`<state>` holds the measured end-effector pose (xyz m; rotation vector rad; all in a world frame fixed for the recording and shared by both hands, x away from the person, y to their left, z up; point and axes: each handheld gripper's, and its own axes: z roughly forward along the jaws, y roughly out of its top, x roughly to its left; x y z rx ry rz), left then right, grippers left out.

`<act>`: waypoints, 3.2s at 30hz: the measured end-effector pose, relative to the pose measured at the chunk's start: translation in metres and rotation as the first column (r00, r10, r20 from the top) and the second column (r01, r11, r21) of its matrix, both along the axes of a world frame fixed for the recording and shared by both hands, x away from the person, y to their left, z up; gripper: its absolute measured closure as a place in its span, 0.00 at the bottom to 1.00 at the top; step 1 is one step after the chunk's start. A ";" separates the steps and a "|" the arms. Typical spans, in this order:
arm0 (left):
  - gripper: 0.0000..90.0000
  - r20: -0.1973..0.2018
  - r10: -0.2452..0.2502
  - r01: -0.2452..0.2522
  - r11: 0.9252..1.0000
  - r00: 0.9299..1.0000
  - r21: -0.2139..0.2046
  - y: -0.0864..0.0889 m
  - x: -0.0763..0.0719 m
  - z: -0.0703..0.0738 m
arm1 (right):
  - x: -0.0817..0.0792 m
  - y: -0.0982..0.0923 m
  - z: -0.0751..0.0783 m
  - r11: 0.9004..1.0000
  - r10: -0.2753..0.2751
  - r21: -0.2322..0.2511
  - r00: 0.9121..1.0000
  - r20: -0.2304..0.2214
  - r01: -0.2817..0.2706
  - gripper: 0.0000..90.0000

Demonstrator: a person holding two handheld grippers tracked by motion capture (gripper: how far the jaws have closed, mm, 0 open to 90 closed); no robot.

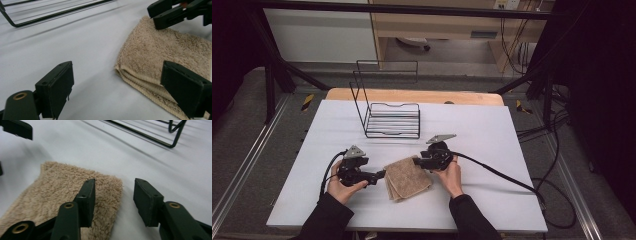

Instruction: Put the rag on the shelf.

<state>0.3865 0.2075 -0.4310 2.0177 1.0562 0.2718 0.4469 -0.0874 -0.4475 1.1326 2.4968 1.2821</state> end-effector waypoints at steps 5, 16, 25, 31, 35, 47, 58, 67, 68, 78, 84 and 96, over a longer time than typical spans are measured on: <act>0.13 -0.024 0.021 -0.022 1.000 0.999 -0.021 0.004 0.003 -0.002 | 0.003 0.007 -0.008 1.000 0.009 0.002 0.999 -0.035 -0.009 0.73; 0.30 -0.063 0.037 -0.039 0.999 0.997 -0.024 -0.014 0.019 -0.004 | -0.008 0.002 0.002 0.999 -0.008 -0.040 1.000 0.004 0.008 0.93; 0.57 -0.119 0.037 -0.037 0.999 0.992 -0.002 -0.029 0.033 -0.015 | -0.006 -0.003 -0.006 0.999 -0.025 -0.035 1.000 -0.004 0.025 0.89; 0.76 -0.113 0.016 -0.018 1.000 0.994 -0.013 -0.033 0.030 -0.016 | -0.006 -0.003 -0.007 0.999 -0.024 -0.041 1.000 0.005 0.024 0.88; 0.83 -0.112 0.016 -0.017 1.000 0.994 -0.006 -0.035 0.028 -0.017 | -0.007 -0.003 -0.007 0.999 -0.018 -0.048 1.000 0.015 0.018 0.87; 0.93 -0.116 0.023 -0.025 1.000 0.993 -0.015 -0.037 0.027 -0.017 | -0.005 -0.003 -0.005 0.999 -0.028 -0.024 0.999 -0.026 0.028 0.94; 0.94 -0.023 0.000 -0.002 0.996 1.000 -0.094 -0.031 0.015 0.008 | -0.024 -0.013 0.025 1.000 -0.016 0.027 0.999 0.044 0.014 0.94; 0.94 0.044 -0.006 0.012 0.992 0.999 -0.122 -0.031 0.005 0.027 | -0.037 -0.021 0.044 0.996 -0.026 0.085 0.996 0.082 0.019 0.95; 0.94 0.054 -0.009 0.015 0.992 0.999 -0.121 -0.031 0.004 0.029 | -0.039 -0.022 0.046 0.996 -0.026 0.088 0.996 0.087 0.019 0.95; 0.94 0.101 -0.030 0.043 0.991 0.994 -0.127 -0.034 -0.004 0.045 | -0.049 -0.029 0.062 0.992 -0.030 0.122 0.991 0.132 0.013 0.95; 0.94 0.134 -0.033 0.049 0.991 0.990 -0.125 -0.033 -0.008 0.054 | -0.054 -0.031 0.070 0.990 -0.034 0.142 0.986 0.166 0.010 0.95; 0.94 0.175 -0.038 0.062 0.989 0.984 -0.131 -0.030 -0.010 0.073 | -0.060 -0.031 0.084 0.985 -0.037 0.170 0.973 0.226 -0.002 0.95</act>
